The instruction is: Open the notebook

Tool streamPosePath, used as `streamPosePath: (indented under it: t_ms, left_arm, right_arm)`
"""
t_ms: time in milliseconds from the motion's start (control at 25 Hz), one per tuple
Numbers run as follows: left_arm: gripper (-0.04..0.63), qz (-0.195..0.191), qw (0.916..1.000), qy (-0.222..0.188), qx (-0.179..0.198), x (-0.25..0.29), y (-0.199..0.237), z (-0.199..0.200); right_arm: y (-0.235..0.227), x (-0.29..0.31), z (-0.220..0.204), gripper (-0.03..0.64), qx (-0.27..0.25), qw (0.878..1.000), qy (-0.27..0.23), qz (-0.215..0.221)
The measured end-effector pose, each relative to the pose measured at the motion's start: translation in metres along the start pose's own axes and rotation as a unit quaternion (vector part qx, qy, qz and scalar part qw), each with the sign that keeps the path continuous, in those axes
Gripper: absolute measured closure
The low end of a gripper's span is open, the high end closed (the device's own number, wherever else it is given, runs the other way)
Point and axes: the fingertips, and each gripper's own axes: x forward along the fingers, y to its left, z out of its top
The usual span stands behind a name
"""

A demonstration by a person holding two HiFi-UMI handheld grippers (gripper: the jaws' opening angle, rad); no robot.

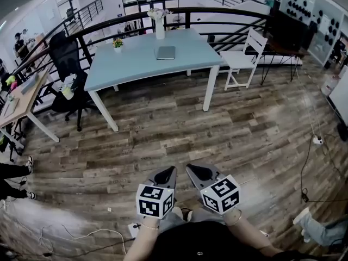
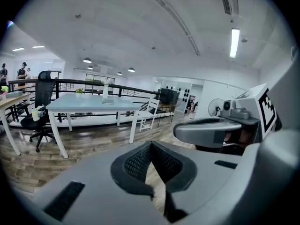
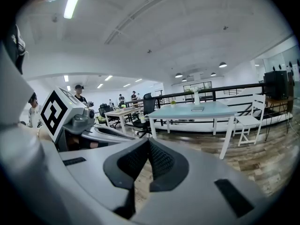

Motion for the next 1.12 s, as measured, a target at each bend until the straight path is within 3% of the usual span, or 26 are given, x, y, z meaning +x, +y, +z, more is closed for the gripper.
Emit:
streamPosePath:
  t_ms: [280, 640, 920, 1120]
  left_arm:
    - [0.578, -0.038, 0.9991, -0.018, 0.003, -0.004, -0.021, -0.003]
    - [0.577, 0.027, 0.9981, -0.039, 0.039, -0.002, -0.022, 0.004]
    - [0.572, 0.027, 0.9971, -0.044, 0.056, 0.002, -0.025, 0.010]
    - [0.491, 0.026, 0.9965, -0.050, 0.062, 0.010, -0.013, 0.021]
  right_arm:
    - [0.002, -0.011, -0.002, 0.611, 0.033, 0.999, -0.019, 0.022]
    - [-0.002, -0.028, -0.014, 0.609, 0.030, 0.999, -0.018, 0.038]
    - [-0.014, -0.032, -0.012, 0.609, 0.029, 0.999, -0.025, 0.032]
    - [-0.017, -0.017, -0.008, 0.609, 0.033, 0.999, -0.024, 0.032]
